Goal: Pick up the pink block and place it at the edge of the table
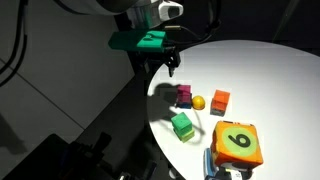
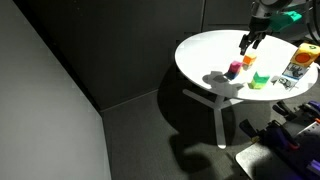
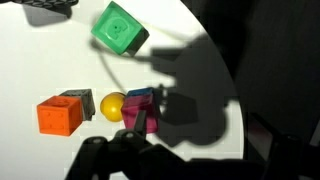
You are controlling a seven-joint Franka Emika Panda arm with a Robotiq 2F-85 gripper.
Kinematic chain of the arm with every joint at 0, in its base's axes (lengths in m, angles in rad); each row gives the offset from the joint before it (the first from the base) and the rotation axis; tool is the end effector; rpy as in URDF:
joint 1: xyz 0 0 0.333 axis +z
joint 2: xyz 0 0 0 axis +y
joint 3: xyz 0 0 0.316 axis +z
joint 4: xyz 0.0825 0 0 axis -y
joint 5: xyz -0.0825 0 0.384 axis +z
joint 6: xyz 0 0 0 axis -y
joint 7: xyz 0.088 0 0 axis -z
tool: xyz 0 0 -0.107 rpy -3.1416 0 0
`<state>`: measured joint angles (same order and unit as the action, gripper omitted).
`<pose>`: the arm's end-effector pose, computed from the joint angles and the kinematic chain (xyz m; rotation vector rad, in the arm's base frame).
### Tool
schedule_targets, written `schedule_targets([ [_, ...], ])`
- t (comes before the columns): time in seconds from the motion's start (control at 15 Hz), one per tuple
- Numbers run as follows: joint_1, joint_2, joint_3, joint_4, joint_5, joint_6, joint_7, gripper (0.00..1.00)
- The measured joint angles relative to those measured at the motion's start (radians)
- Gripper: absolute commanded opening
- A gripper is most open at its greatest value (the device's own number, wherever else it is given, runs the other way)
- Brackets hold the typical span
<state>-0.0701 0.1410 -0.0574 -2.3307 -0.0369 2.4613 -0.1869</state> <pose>0.5119 -0.0657 0.2767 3.1093 0.1380 -0.0234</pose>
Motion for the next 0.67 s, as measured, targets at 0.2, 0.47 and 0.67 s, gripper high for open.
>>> schedule_targets([
  [0.2,-0.017,0.020,0.000,0.019,0.001,0.010,-0.079,1.00],
  [0.47,-0.018,0.024,0.001,0.020,0.001,0.010,-0.082,1.00],
  [0.67,-0.017,0.024,0.001,0.020,0.001,0.010,-0.082,1.00],
])
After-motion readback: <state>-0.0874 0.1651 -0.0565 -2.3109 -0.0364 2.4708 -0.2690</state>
